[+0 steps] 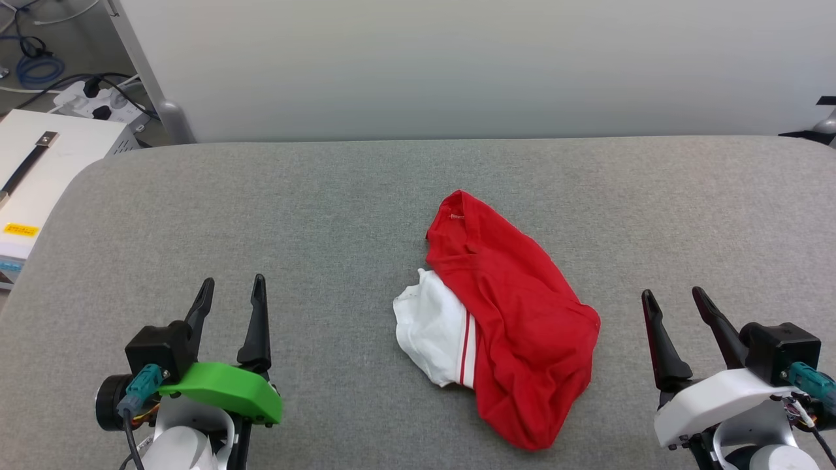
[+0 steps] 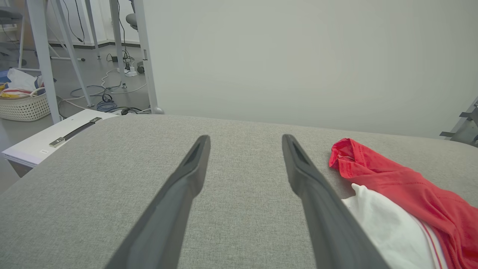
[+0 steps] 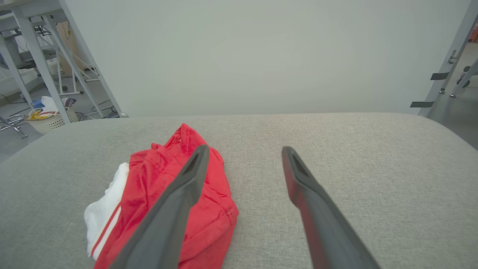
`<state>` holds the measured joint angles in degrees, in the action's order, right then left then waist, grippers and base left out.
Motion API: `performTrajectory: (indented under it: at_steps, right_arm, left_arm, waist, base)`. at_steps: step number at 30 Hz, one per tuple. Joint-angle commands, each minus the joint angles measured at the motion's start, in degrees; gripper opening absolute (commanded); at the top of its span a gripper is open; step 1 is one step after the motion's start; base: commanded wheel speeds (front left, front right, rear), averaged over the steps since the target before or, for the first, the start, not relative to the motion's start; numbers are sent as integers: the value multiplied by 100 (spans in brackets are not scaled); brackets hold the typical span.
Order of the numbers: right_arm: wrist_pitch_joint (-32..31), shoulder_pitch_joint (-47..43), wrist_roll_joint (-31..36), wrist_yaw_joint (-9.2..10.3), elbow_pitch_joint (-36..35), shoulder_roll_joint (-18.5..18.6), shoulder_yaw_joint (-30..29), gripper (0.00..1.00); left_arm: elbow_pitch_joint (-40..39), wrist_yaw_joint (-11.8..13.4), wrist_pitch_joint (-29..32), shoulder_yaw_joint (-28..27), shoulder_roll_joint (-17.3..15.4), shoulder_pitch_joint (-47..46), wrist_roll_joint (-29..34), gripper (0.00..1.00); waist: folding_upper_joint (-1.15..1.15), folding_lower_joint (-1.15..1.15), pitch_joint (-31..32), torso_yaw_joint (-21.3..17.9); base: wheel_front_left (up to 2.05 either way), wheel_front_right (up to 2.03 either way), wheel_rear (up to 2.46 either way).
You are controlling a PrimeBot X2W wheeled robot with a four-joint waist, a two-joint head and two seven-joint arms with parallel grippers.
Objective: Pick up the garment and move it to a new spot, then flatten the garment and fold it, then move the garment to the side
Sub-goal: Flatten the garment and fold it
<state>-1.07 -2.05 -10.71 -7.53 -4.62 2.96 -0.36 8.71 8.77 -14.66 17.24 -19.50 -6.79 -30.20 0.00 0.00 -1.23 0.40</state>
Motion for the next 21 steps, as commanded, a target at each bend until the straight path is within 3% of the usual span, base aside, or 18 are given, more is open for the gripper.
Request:
performTrajectory:
  at_steps: [1,6,11,21]
  right_arm:
    - [-48,3,-5,4,1,-7,-16,100]
    - [-263,144,-261,4,233,103,-75,100]
    - [-903,482,-782,4,610,536,51,100]
    - [-2929,1686,-1938,4,1033,1706,1506,100]
  left_arm:
    - [2,-29,-33,-4,5,73,56,100]
    - [-81,-72,-33,-6,38,-81,83,100]
    - [-207,-148,-33,-59,154,-266,150,100]
    - [-256,-357,-33,-129,542,-493,398,100]
  waist:
    - [0,0,-13,9]
    - [0,0,-156,133]
    - [0,0,-327,372]
    - [0,0,-615,960]
  base:
    - [0,0,0]
    - [0,0,0]
    - [0,0,0]
    - [0,0,0]
